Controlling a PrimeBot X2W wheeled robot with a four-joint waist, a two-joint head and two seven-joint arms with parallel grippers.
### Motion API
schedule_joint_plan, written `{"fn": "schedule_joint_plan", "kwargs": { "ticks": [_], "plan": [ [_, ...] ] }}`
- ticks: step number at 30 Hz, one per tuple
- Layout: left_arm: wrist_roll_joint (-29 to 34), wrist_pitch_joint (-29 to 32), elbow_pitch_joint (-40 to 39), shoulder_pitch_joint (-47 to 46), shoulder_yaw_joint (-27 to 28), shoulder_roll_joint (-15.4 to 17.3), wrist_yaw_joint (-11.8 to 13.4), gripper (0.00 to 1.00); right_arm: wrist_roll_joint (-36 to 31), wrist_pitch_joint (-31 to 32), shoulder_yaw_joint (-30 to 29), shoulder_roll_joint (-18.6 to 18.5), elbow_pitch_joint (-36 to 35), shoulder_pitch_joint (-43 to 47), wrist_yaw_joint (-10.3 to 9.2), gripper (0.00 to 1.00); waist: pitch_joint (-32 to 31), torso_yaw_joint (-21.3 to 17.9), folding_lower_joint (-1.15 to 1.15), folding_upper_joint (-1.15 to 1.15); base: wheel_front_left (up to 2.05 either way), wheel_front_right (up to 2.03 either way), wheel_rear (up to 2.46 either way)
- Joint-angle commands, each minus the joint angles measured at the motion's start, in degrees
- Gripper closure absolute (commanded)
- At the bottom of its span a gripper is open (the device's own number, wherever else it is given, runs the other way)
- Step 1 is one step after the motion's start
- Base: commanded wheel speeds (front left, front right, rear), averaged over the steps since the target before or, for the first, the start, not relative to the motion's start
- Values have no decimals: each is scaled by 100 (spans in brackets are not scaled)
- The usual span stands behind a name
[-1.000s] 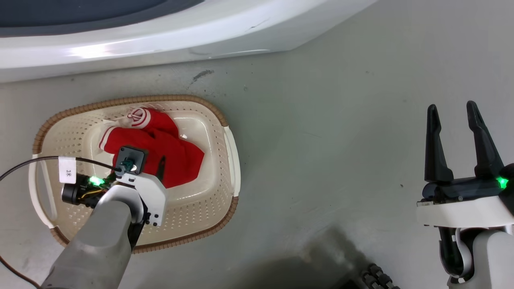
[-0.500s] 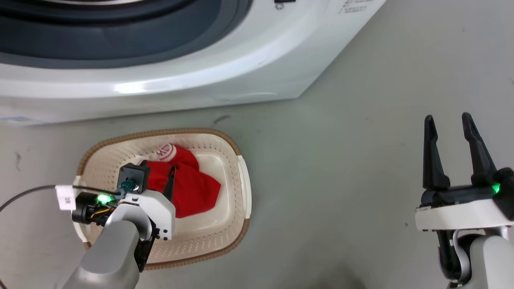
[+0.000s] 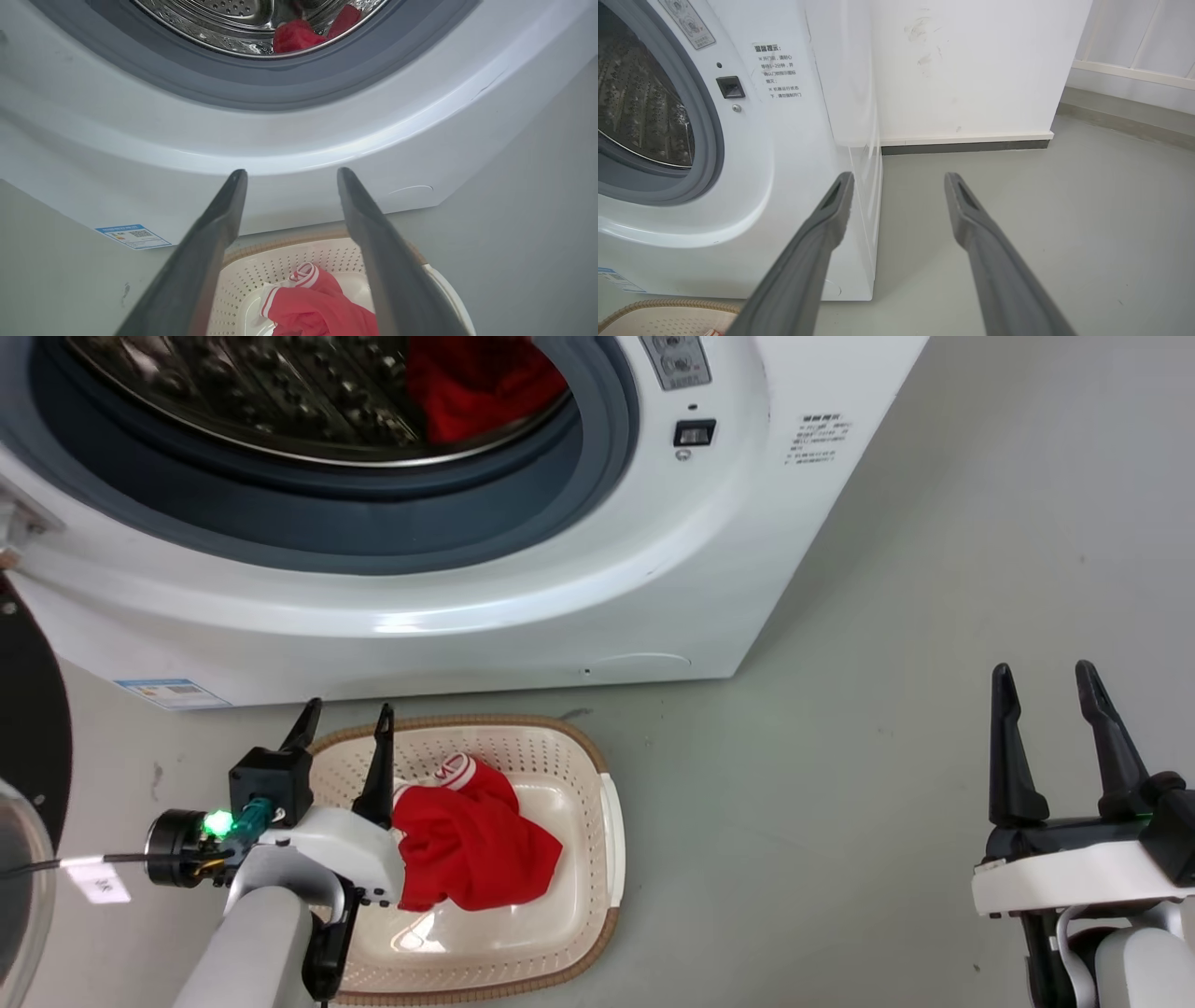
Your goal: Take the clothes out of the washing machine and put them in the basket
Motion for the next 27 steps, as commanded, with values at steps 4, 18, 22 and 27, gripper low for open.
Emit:
{"fn": "schedule_joint_plan", "kwargs": {
  "ticks": [4, 18, 22, 27],
  "plan": [
    [245, -15, -415, 244, 273, -76, -113, 0, 40, -12, 12, -1, 29, 100, -4, 0, -176, 42, 1, 0, 0, 0, 0],
    [614, 63, -847, -966, 842, 431, -668, 0, 239, -12, 273, 0, -71, -96, -4, 0, 540, -514, 1, 0, 0, 0, 0],
    [545, 703, -670, -1792, 741, 729, -817, 0, 395, -12, 363, 0, -62, -161, -4, 0, 874, -772, 1, 0, 0, 0, 0],
    [722, 1688, -427, -2950, 408, 1262, -916, 0, 590, -12, 577, 1, -92, -309, -5, 0, 1361, -1137, 1, 0, 0, 0, 0]
  ]
}}
